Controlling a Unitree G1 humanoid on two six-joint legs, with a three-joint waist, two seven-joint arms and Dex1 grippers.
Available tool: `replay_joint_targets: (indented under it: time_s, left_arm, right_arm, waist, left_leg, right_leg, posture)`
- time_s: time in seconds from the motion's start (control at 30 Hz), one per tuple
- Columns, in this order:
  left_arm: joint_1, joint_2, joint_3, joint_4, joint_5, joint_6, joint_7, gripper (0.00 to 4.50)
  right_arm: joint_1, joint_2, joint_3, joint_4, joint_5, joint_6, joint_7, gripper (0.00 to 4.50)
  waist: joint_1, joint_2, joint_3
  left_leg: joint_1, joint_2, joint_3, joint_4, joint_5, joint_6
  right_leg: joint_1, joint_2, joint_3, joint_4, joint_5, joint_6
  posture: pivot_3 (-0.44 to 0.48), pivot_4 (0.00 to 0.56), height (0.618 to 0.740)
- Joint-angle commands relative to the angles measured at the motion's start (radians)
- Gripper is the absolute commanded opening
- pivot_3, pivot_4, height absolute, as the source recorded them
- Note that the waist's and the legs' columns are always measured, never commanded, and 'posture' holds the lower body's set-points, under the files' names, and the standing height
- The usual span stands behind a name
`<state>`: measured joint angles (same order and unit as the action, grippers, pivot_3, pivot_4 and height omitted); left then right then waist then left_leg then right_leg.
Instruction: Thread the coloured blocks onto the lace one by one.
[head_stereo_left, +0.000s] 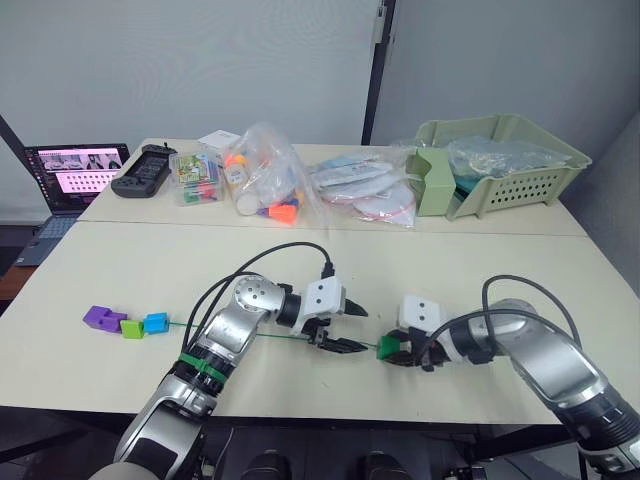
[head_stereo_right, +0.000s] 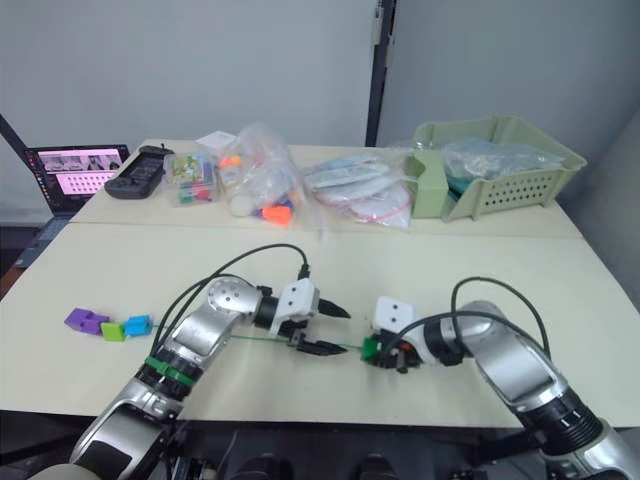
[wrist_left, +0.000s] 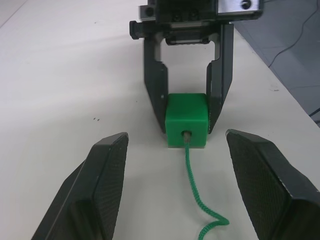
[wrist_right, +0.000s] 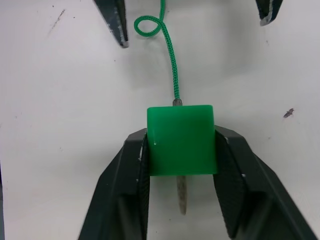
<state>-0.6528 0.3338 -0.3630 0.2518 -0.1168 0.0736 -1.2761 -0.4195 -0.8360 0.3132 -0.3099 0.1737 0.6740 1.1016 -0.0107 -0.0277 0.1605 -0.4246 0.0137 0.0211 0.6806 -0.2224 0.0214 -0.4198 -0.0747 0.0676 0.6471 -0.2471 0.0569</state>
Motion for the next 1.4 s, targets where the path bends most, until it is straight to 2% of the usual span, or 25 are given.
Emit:
replay_joint_targets:
  time_s: [0.03,0.13,0.17,0.43,0.87,1.0,1.07,1.1,1.4]
  left_arm:
    - [0.003,-0.018,-0.012,-0.021,-0.002,-0.004,0.009,3.29]
    - [-0.002,-0.034,-0.025,-0.006,0.008,-0.01,0.022,3.29]
    - [-0.003,-0.037,-0.027,-0.002,0.01,-0.012,0.024,3.29]
    - [-0.021,-0.091,-0.077,0.057,0.056,-0.043,0.047,3.29]
    - [-0.057,-0.169,-0.089,0.17,0.101,-0.088,0.087,3.29]
    - [-0.053,-0.175,-0.096,0.173,0.104,-0.085,0.071,2.17]
    - [-0.05,-0.174,-0.099,0.169,0.107,-0.082,0.067,1.39]
    - [-0.048,-0.173,-0.099,0.167,0.108,-0.081,0.066,1.19]
    - [-0.037,-0.15,-0.097,0.156,0.11,-0.074,0.059,1.17]
  right_arm:
    - [-0.033,-0.052,-0.055,-0.071,0.028,0.03,0.024,3.21]
    - [-0.037,-0.091,-0.113,-0.134,0.085,0.093,0.038,4.29]
    - [-0.031,-0.101,-0.126,-0.147,0.098,0.104,0.037,4.46]
    - [0.078,-0.16,-0.253,-0.269,0.175,0.212,-0.022,4.46]
    - [0.235,-0.196,-0.343,-0.347,0.211,0.258,-0.145,4.46]
    - [0.258,-0.193,-0.321,-0.34,0.199,0.222,-0.162,4.5]
    - [0.26,-0.211,-0.273,-0.322,0.144,0.173,-0.176,4.5]
    - [0.258,-0.216,-0.253,-0.311,0.123,0.154,-0.181,4.5]
    - [0.164,-0.167,-0.087,-0.202,0.02,0.035,-0.17,4.5]
  waist:
    - [0.002,0.0,0.0]
    - [0.006,0.0,0.0]
    - [0.006,0.0,0.0]
    - [0.012,0.0,0.0]
    - [0.02,0.0,0.0]
    - [0.019,0.0,0.0]
    - [0.019,0.0,0.0]
    - [0.019,0.0,0.0]
    - [0.017,0.0,0.0]
  left_leg:
    - [0.0,0.0,0.0,0.0,0.0,0.0]
    - [-0.001,0.0,0.0,0.0,0.0,0.0]
    - [-0.001,0.0,0.0,0.0,0.0,0.0]
    - [-0.001,0.0,0.0,0.0,0.0,0.0]
    - [-0.001,0.0,0.001,0.0,0.0,0.0]
    - [-0.001,0.0,0.001,0.0,0.0,0.0]
    - [-0.001,0.0,0.001,0.0,0.0,0.0]
    - [-0.001,0.0,0.001,0.0,0.0,0.0]
    - [-0.001,0.0,0.001,0.0,0.0,0.0]
  right_leg:
    - [0.0,0.0,0.0,0.0,0.0,0.0]
    - [0.0,0.0,0.0,0.0,0.0,0.0]
    - [0.0,0.0,0.0,0.0,0.0,0.0]
    - [0.0,0.0,0.0,-0.001,0.0,0.0]
    - [0.0,0.0,0.0,-0.002,0.0,0.0]
    - [0.0,0.0,0.0,-0.002,0.0,0.0]
    - [0.0,0.0,0.0,-0.002,0.0,0.0]
    - [0.0,0.0,0.0,-0.002,0.0,0.0]
    - [0.0,0.0,0.0,-0.001,0.0,0.0]
  posture:
    - [0.0,0.15,0.734]
    - [0.0,0.15,0.734]
    - [0.0,0.15,0.734]
    - [0.0,0.15,0.734]
    - [0.0,0.15,0.734]
    - [0.0,0.15,0.734]
    - [0.0,0.15,0.734]
    - [0.0,0.15,0.734]
    - [0.0,0.15,0.734]
